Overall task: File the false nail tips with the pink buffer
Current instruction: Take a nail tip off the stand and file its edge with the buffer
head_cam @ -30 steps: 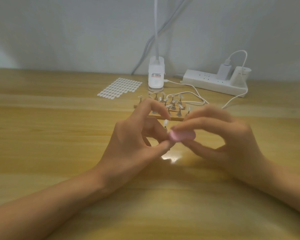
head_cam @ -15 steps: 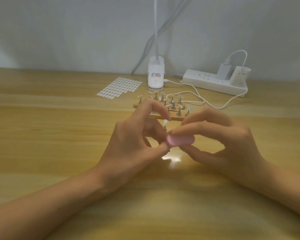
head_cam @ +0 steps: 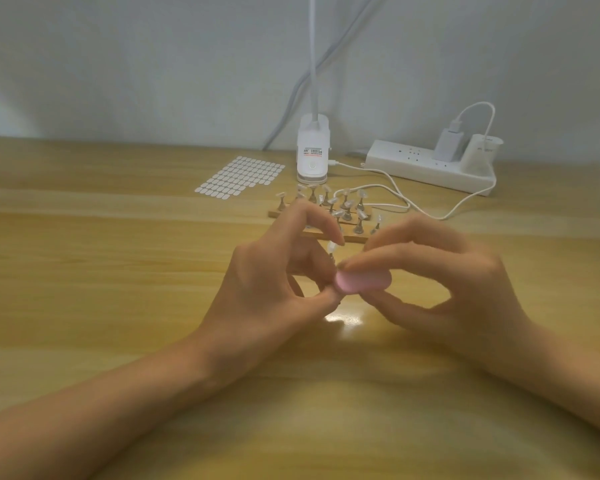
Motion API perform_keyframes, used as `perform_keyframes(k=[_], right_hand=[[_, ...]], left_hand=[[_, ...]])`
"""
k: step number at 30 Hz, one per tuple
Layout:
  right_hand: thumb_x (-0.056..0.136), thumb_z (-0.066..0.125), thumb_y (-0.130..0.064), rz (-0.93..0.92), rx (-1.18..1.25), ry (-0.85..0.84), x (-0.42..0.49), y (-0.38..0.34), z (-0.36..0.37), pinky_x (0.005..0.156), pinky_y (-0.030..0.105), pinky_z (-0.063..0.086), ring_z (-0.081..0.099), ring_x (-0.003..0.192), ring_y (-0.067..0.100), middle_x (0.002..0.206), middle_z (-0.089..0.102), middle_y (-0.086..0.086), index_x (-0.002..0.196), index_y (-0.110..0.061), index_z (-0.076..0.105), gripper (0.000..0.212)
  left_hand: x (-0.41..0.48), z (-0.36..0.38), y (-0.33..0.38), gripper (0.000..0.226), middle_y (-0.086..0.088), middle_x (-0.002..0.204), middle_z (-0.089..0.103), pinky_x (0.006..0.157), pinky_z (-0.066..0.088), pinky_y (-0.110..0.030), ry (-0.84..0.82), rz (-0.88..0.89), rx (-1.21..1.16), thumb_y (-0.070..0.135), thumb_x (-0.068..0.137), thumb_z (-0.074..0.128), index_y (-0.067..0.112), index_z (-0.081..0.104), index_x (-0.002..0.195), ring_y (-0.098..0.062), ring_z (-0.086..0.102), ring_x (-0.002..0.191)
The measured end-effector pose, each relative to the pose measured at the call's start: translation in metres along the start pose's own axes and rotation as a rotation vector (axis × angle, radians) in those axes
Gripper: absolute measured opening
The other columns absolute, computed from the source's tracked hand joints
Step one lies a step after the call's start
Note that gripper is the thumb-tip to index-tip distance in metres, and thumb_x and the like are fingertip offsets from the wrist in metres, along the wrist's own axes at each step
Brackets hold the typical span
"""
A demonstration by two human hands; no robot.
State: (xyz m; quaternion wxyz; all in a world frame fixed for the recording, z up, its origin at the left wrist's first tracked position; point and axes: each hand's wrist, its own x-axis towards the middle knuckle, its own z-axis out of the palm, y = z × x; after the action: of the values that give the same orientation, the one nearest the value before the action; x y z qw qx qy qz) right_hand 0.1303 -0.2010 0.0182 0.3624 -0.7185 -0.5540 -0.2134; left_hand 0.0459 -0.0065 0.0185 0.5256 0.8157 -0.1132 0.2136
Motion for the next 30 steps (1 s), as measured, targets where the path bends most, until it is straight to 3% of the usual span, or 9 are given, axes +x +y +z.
perform_keyframes(k=[4, 8, 11, 16, 20, 22, 24, 28, 30], right_hand=[[0.086, 0.079, -0.010, 0.080, -0.036, 0.048, 0.001, 0.005, -0.008, 0.084, 0.023, 0.050, 0.064, 0.091, 0.013, 0.097, 0.066, 0.004, 0.105, -0.012, 0.076, 0.019], [0.089, 0.077, -0.016, -0.002, 0.010, -0.007, 0.001, -0.002, 0.001, 0.083, 0.021, 0.050, 0.064, 0.091, 0.015, 0.098, 0.065, 0.003, 0.106, -0.013, 0.074, 0.018], [0.087, 0.077, -0.014, 0.079, -0.020, 0.056, 0.002, 0.006, -0.006, 0.083, 0.027, 0.051, 0.064, 0.092, 0.014, 0.097, 0.066, 0.004, 0.105, -0.010, 0.075, 0.018], [0.092, 0.074, -0.015, 0.009, 0.055, 0.005, 0.001, 0.002, 0.000, 0.082, 0.026, 0.051, 0.065, 0.091, 0.017, 0.098, 0.066, 0.005, 0.107, -0.014, 0.073, 0.015], [0.093, 0.074, -0.013, 0.104, 0.101, 0.057, 0.003, 0.008, -0.006, 0.080, 0.040, 0.053, 0.066, 0.091, 0.024, 0.097, 0.067, 0.008, 0.106, -0.010, 0.073, 0.013], [0.094, 0.071, -0.018, 0.052, 0.140, 0.023, 0.003, 0.001, -0.002, 0.083, 0.036, 0.053, 0.066, 0.095, 0.022, 0.099, 0.067, 0.006, 0.106, -0.013, 0.071, 0.013], [0.094, 0.070, -0.019, 0.023, 0.102, -0.024, 0.004, 0.000, 0.001, 0.085, 0.030, 0.052, 0.065, 0.096, 0.018, 0.100, 0.067, 0.004, 0.107, -0.015, 0.071, 0.013], [0.092, 0.073, -0.010, 0.118, 0.096, 0.032, 0.005, 0.006, -0.007, 0.082, 0.039, 0.052, 0.065, 0.092, 0.022, 0.096, 0.066, 0.008, 0.105, -0.011, 0.071, 0.013], [0.094, 0.071, -0.014, 0.056, 0.144, 0.009, 0.004, -0.001, -0.002, 0.084, 0.034, 0.052, 0.065, 0.095, 0.022, 0.100, 0.066, 0.007, 0.108, -0.017, 0.070, 0.014]], left_hand=[[0.000, 0.000, 0.000, 0.038, 0.009, 0.073, 0.073, 0.053, 0.044, -0.012, -0.003, -0.012, -0.017, 0.010, 0.079, 0.079, 0.026, 0.053, 0.102, -0.010, 0.073, 0.071], [0.000, 0.001, 0.000, 0.036, 0.010, 0.072, 0.072, 0.053, 0.043, -0.013, -0.008, 0.006, -0.006, 0.014, 0.080, 0.079, 0.025, 0.053, 0.102, -0.011, 0.073, 0.072], [0.001, 0.000, -0.001, 0.038, 0.010, 0.075, 0.073, 0.054, 0.044, -0.016, 0.002, 0.007, 0.017, 0.010, 0.081, 0.082, 0.026, 0.054, 0.100, -0.009, 0.074, 0.075], [0.003, 0.000, 0.000, 0.034, 0.009, 0.075, 0.073, 0.053, 0.043, -0.018, -0.001, -0.002, -0.029, 0.030, 0.080, 0.082, 0.030, 0.054, 0.099, -0.007, 0.071, 0.072], [0.005, -0.001, -0.003, 0.044, 0.006, 0.075, 0.074, 0.055, 0.045, -0.009, -0.035, -0.061, -0.171, 0.006, 0.077, 0.085, 0.029, 0.057, 0.102, 0.000, 0.068, 0.068], [0.005, -0.002, -0.004, 0.043, 0.000, 0.075, 0.073, 0.051, 0.049, -0.011, -0.076, -0.058, -0.243, 0.004, 0.079, 0.084, 0.025, 0.058, 0.106, 0.000, 0.067, 0.061], [0.006, -0.002, -0.005, 0.042, -0.004, 0.076, 0.072, 0.052, 0.050, -0.013, -0.089, -0.055, -0.247, 0.006, 0.079, 0.084, 0.024, 0.058, 0.106, -0.005, 0.070, 0.067], [0.005, -0.001, -0.005, 0.044, 0.002, 0.074, 0.073, 0.058, 0.050, -0.017, -0.073, -0.054, -0.197, 0.011, 0.075, 0.086, 0.028, 0.056, 0.104, -0.011, 0.073, 0.073], [0.006, -0.001, -0.005, 0.042, 0.002, 0.072, 0.071, 0.058, 0.049, -0.018, -0.065, -0.053, -0.194, 0.021, 0.075, 0.087, 0.029, 0.056, 0.103, -0.011, 0.070, 0.068]])
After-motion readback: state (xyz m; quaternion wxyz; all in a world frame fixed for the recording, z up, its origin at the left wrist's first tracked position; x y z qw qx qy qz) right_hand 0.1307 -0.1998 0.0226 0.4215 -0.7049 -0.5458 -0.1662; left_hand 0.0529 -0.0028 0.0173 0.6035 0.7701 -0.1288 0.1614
